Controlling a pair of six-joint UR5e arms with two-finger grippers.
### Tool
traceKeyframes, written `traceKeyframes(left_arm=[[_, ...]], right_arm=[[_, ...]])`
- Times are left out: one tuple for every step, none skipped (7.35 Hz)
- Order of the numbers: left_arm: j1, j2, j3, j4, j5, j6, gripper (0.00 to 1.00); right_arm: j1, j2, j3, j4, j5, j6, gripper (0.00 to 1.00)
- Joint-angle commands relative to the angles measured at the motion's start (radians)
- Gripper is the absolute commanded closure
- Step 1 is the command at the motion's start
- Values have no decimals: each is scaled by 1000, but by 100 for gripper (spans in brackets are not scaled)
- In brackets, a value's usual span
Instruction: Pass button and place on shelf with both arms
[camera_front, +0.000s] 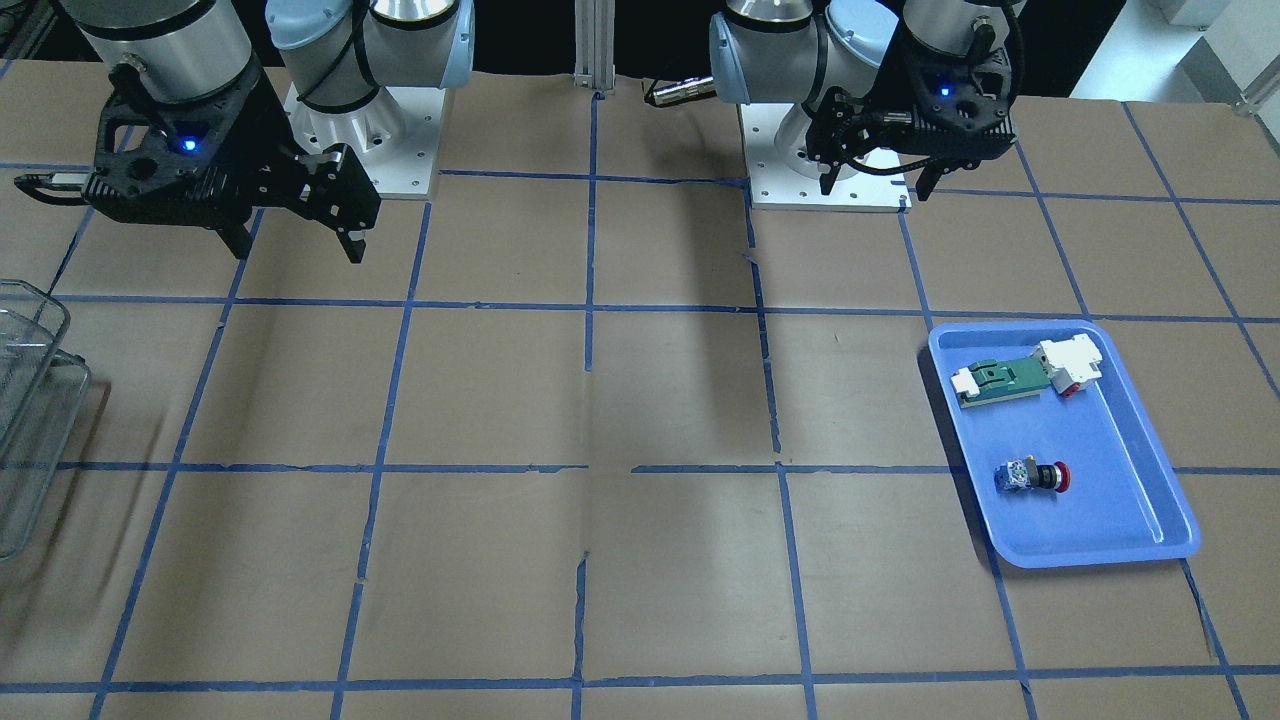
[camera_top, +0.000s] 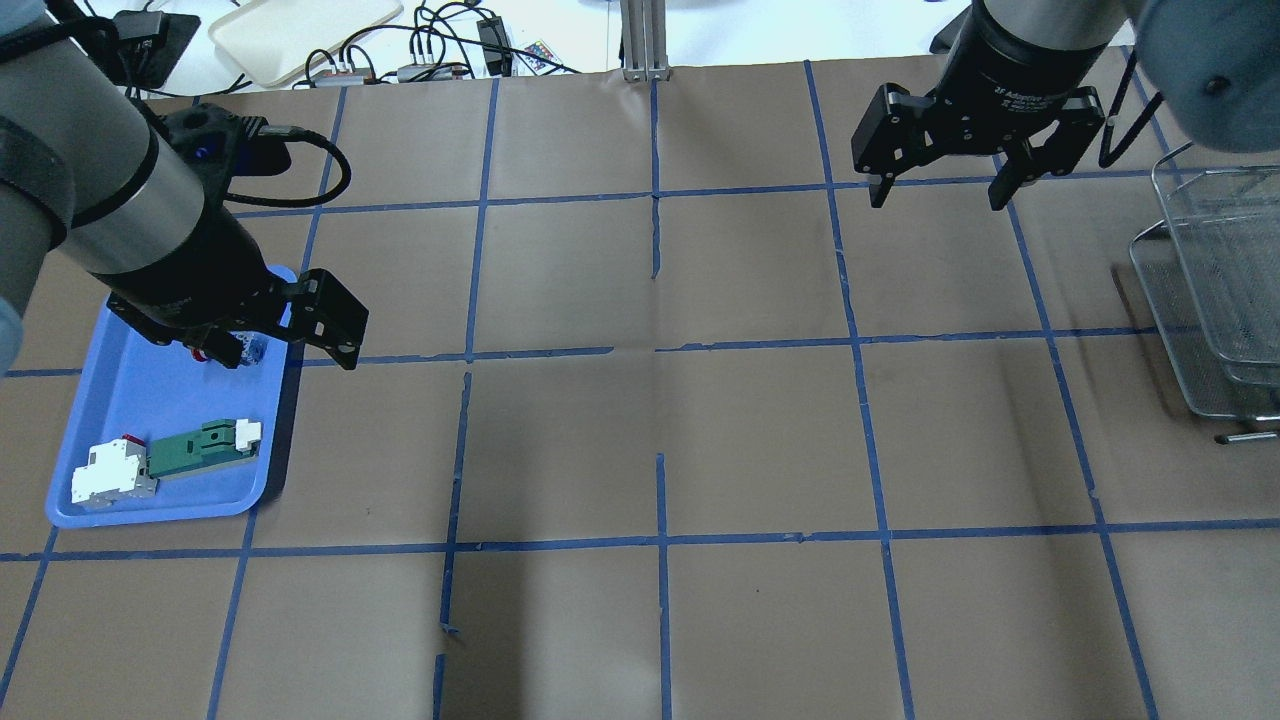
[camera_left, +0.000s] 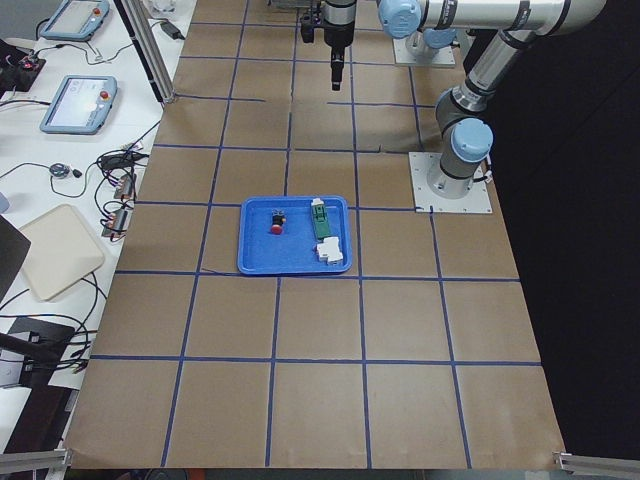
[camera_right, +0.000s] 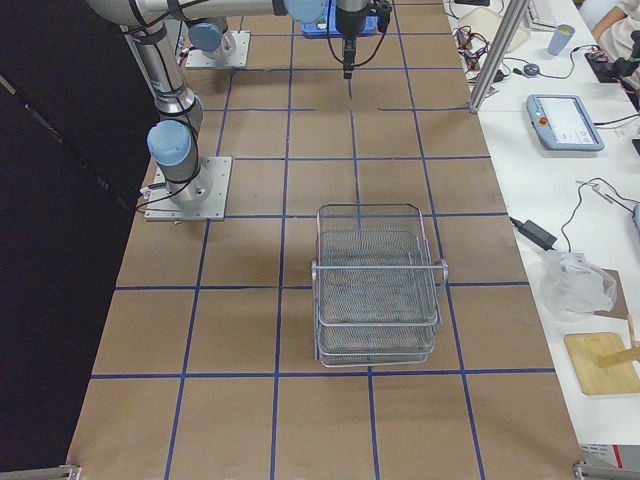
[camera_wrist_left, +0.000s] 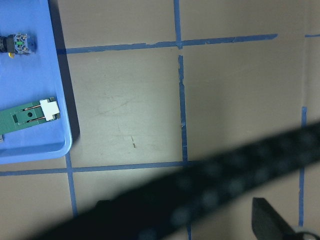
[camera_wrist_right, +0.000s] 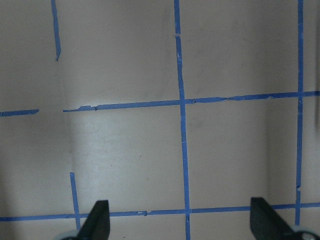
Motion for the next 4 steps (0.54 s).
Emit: traceKeyframes(left_arm=[[0, -2, 0, 3, -1, 2, 0], [0, -2, 1, 5, 1, 2, 0], [0, -2, -3, 12, 1, 3, 0], [0, -2, -5, 19, 1, 3, 0]], right_arm=[[0, 0, 1, 0, 1, 0, 0], [0, 0, 1, 0, 0, 0, 0], [0, 0, 2, 0, 0, 0, 0], [0, 1, 5, -5, 1, -2, 0]])
